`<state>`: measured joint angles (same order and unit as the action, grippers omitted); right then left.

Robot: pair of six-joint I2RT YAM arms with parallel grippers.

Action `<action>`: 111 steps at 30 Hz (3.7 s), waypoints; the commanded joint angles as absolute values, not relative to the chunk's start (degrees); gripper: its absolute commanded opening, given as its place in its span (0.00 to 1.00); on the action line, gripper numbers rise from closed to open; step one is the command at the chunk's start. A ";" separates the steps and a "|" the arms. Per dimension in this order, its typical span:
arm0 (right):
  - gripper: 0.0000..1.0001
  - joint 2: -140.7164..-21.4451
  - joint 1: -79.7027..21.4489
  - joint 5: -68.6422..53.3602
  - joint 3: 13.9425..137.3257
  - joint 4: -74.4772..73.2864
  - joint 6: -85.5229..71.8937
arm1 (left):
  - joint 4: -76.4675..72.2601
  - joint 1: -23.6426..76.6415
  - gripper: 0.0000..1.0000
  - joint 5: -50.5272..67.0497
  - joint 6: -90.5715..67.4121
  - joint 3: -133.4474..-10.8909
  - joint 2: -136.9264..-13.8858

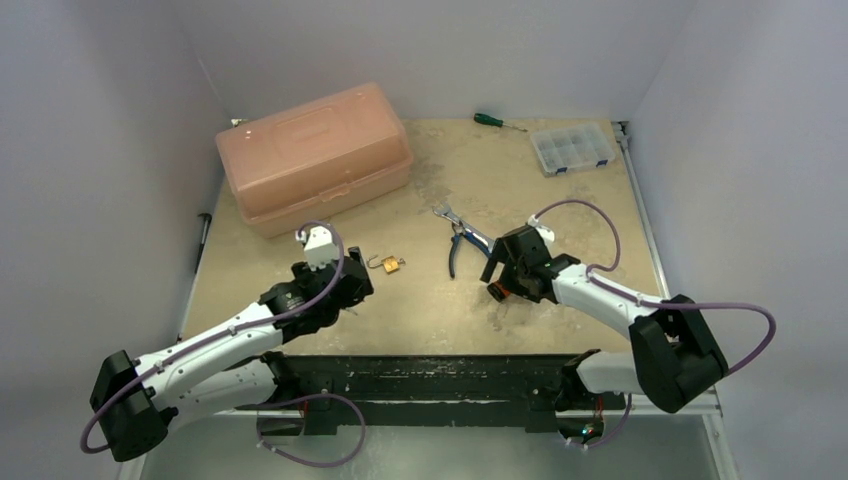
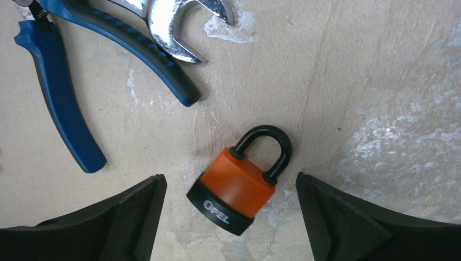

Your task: Unlock with the key

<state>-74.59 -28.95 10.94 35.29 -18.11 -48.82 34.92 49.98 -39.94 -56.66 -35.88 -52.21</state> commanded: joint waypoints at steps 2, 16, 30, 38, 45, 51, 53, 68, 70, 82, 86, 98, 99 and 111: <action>0.99 -70.88 -28.83 13.52 38.09 -22.22 -47.64 | 32.54 46.76 0.83 -40.35 -59.06 -34.50 -53.06; 0.99 -58.64 -28.83 15.33 41.66 -31.11 -43.34 | 23.80 32.77 0.74 -25.17 -51.75 -30.54 -61.35; 0.99 -59.30 -28.78 12.67 41.03 -29.32 -42.83 | 18.60 32.56 0.64 -21.44 -51.62 -26.71 -67.15; 0.99 -60.09 -28.79 11.96 41.32 -28.64 -42.14 | 14.80 32.60 0.38 -22.63 -50.78 -25.00 -68.68; 0.99 -60.95 -28.83 11.67 41.70 -27.46 -41.66 | 9.37 32.55 0.04 -22.50 -47.41 -22.87 -65.89; 0.99 -61.01 -28.78 10.15 42.57 -26.52 -41.27 | 8.01 32.62 0.00 -21.55 -44.94 -22.89 -63.97; 0.99 -60.73 -28.82 9.33 42.87 -26.18 -40.78 | 6.79 32.69 0.00 -20.32 -43.89 -22.53 -63.01; 0.98 -52.62 -28.83 3.20 40.87 -18.32 -36.04 | 2.48 35.25 0.00 -12.52 -38.96 -24.63 -58.34; 0.98 -51.32 -28.78 2.29 40.05 -17.14 -36.03 | 2.99 35.98 0.00 -12.24 -38.79 -25.46 -57.96; 0.99 -49.18 -28.83 -11.31 35.82 -8.56 -37.98 | 1.51 42.81 0.00 -11.59 -35.36 -29.52 -55.70; 0.98 -50.26 -28.83 -18.19 31.21 -0.63 -43.16 | -1.66 44.36 0.00 -9.92 -34.65 -29.07 -54.97; 0.93 -58.86 -33.15 -23.87 24.77 19.65 -69.11 | -11.21 45.32 0.00 -0.28 -34.27 -26.43 -51.55; 0.93 -59.53 -34.09 -23.47 24.97 20.99 -70.78 | -11.65 45.39 0.00 0.35 -34.29 -26.40 -51.39; 0.91 -68.70 -39.35 -18.76 26.55 29.99 -89.48 | -12.00 46.33 0.00 2.66 -34.31 -26.55 -50.11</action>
